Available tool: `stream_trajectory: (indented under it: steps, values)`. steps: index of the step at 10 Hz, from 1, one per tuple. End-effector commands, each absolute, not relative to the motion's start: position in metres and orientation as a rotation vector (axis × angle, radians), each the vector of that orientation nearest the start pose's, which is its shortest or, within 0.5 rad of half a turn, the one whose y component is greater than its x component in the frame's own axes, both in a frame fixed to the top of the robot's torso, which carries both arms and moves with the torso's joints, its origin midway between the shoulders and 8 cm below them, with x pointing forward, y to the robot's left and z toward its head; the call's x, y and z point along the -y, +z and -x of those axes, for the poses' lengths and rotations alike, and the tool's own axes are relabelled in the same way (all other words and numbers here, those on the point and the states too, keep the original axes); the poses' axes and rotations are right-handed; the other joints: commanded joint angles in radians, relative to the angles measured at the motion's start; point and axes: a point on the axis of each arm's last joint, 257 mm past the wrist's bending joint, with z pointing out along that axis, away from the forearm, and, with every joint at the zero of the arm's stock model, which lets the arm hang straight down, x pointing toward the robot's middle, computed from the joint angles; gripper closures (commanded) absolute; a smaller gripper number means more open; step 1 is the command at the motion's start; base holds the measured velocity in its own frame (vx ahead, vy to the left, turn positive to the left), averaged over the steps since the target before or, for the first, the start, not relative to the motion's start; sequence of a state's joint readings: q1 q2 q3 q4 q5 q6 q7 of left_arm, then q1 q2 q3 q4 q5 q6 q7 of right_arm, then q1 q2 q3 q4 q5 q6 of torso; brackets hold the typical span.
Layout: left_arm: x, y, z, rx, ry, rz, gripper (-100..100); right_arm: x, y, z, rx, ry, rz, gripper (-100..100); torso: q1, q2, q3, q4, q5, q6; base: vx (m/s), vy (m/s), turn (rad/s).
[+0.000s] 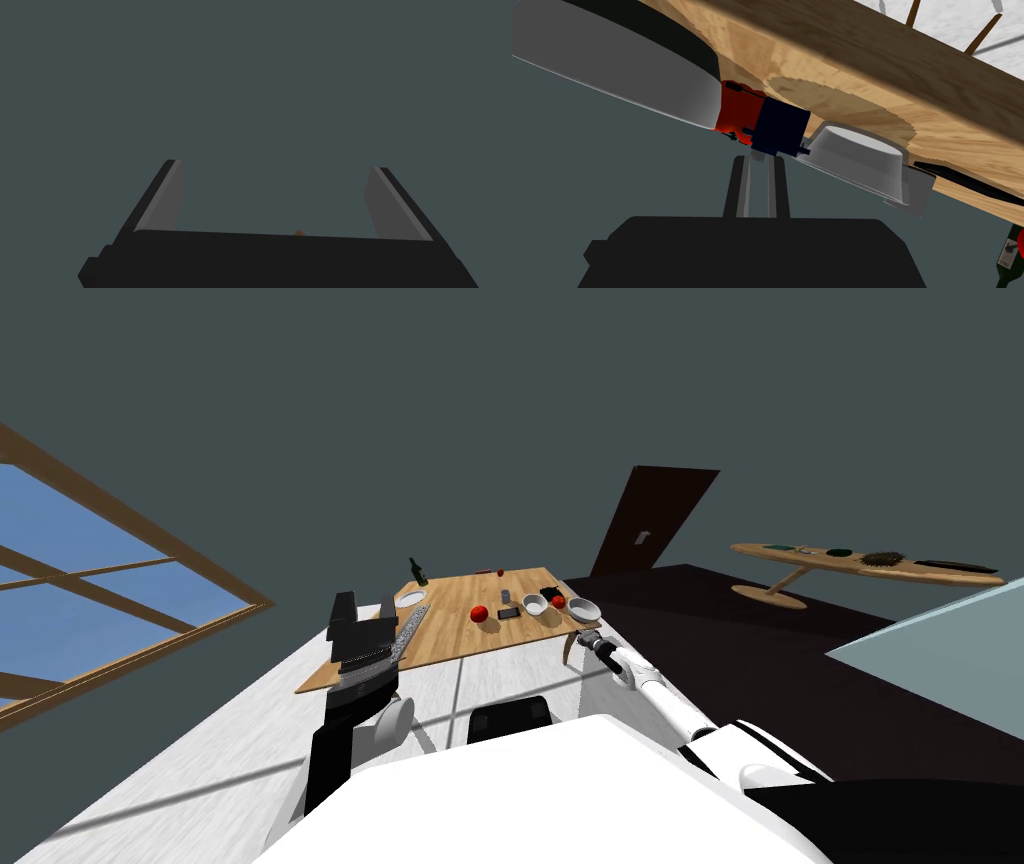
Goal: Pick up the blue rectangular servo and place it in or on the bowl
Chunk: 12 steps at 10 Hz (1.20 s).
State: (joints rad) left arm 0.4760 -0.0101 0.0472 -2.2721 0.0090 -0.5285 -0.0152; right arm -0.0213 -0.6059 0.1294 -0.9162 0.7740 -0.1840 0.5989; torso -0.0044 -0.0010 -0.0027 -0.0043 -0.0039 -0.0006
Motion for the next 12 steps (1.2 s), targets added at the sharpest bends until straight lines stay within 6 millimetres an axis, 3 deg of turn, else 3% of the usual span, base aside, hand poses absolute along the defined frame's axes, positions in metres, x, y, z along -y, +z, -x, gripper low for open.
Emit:
stream_trajectory:
  steps: [1, 7, 12]
  values:
    - [-0.294, 0.035, -0.339, -0.568, -1.264, 0.625, 0, 0.490, -0.433, -0.438, -2.110, -0.313, 0.374, 100, 0.000, 0.000, 0.000, 0.000, 0.000, 0.000, -0.052, -0.043, -0.018]
    - [-0.294, 0.035, -0.339, -0.568, -1.264, 0.625, 0, 0.531, -0.402, -0.440, -2.106, -0.346, 0.434, 100, 0.001, -0.003, -0.001, 0.000, 0.000, -0.001, -0.021, -0.036, -0.005]
    - [-0.294, 0.035, -0.339, -0.568, -1.264, 0.625, 0, 0.548, -0.372, -0.457, -2.084, -0.370, 0.481, 100, -0.001, -0.012, -0.006, -0.001, 0.000, -0.004, 0.081, -0.054, 0.035]
